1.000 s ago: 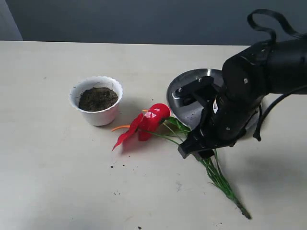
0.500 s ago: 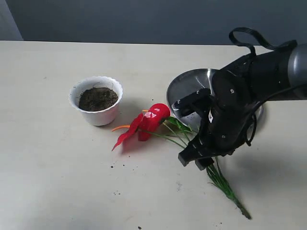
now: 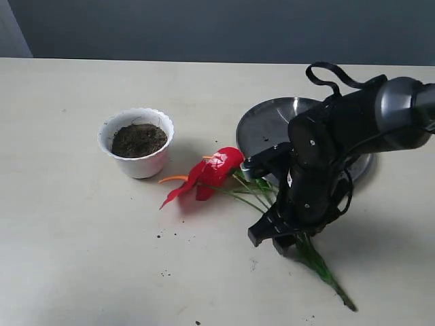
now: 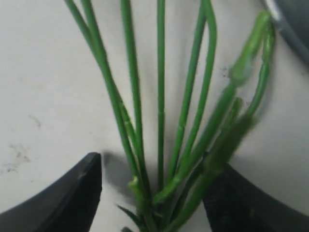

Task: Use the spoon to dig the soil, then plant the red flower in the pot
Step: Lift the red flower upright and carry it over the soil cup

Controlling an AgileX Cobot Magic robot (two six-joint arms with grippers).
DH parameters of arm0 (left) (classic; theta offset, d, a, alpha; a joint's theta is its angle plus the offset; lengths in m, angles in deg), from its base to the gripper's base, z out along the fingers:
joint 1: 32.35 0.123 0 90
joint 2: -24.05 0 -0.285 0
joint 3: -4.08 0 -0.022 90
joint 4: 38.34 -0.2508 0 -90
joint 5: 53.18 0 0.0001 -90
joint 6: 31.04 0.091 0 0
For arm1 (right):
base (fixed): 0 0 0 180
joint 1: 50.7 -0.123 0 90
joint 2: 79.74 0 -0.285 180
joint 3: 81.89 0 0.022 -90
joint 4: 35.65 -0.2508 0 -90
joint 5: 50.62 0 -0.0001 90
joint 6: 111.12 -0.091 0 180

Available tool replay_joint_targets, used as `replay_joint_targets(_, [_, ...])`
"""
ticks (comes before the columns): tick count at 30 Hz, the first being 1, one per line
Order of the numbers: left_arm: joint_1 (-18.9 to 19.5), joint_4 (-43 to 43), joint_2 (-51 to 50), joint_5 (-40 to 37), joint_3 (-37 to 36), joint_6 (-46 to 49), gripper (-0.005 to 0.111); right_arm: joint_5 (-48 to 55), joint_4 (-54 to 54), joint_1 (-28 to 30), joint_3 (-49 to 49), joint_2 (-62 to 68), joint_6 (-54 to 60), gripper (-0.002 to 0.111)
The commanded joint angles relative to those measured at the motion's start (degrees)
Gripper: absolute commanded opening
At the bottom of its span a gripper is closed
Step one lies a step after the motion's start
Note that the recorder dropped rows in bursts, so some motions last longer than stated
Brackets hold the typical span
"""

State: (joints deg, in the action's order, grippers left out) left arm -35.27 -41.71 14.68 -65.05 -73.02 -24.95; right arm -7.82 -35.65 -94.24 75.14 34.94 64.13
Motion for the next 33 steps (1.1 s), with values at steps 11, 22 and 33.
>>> replay_joint_targets(11, [-0.1,0.2,0.2,0.3,-0.1,-0.3,0.000,-0.8,0.0,0.1,-0.2,2.7,0.0,0.000])
replay_joint_targets(22, [-0.1,0.2,0.2,0.3,-0.1,-0.3,0.000,-11.3,-5.6,0.1,-0.2,-12.9,0.1,0.000])
replay_joint_targets(33, [-0.1,0.2,0.2,0.3,-0.1,-0.3,0.000,-35.7,-6.1,0.1,-0.2,-21.6,0.2,0.000])
